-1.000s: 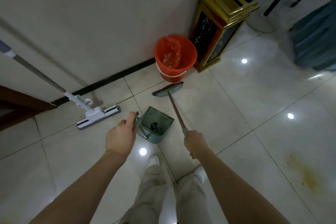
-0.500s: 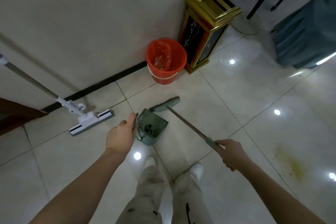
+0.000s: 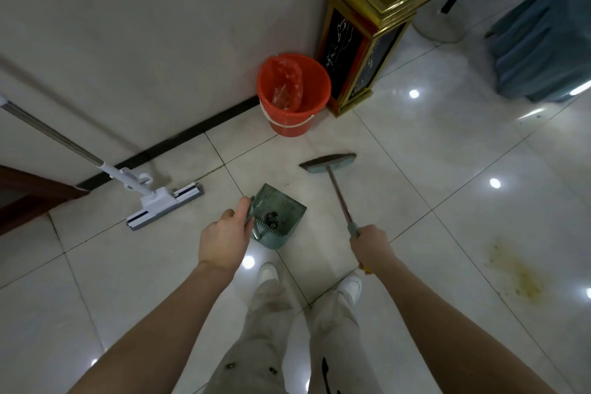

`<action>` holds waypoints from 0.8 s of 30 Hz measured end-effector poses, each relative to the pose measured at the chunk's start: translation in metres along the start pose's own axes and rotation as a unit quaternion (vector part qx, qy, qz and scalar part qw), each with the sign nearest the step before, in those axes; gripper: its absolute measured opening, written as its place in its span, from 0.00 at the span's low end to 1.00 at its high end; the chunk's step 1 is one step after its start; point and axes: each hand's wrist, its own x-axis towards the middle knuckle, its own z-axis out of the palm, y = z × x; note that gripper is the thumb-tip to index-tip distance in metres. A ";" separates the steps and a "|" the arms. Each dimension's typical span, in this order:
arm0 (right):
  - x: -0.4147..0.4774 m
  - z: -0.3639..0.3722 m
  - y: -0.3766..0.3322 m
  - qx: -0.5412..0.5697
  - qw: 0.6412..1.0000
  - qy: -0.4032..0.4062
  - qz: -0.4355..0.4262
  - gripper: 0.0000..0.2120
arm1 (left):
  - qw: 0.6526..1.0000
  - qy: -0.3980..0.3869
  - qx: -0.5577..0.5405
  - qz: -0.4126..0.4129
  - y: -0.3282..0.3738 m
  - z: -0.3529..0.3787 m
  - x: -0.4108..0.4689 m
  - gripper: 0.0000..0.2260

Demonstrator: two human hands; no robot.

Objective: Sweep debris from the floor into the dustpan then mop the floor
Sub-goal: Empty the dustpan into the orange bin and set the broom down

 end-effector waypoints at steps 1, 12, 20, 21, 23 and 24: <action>-0.004 0.005 0.004 -0.010 1.000 -0.003 -0.010 0.10 | 1.000 0.002 0.002 0.001 0.000 0.000 0.002 0.14; -0.069 0.009 0.081 -0.202 0.974 -0.024 -0.100 0.11 | 1.000 0.004 0.006 0.003 0.004 -0.003 0.007 0.14; -0.080 -0.070 0.095 -0.097 0.990 0.011 -0.102 0.15 | 0.999 0.028 0.037 0.016 -0.013 -0.021 0.018 0.11; -0.080 -0.080 0.096 -0.082 0.992 0.019 -0.098 0.17 | 0.998 0.036 0.041 0.015 -0.015 -0.027 0.020 0.11; -0.079 -0.097 0.097 -0.075 0.991 0.030 -0.104 0.19 | 0.997 0.056 0.050 0.009 -0.020 -0.043 0.024 0.11; -0.079 -0.105 0.096 -0.074 0.990 0.034 -0.111 0.19 | 0.996 0.064 0.054 0.005 -0.022 -0.052 0.025 0.11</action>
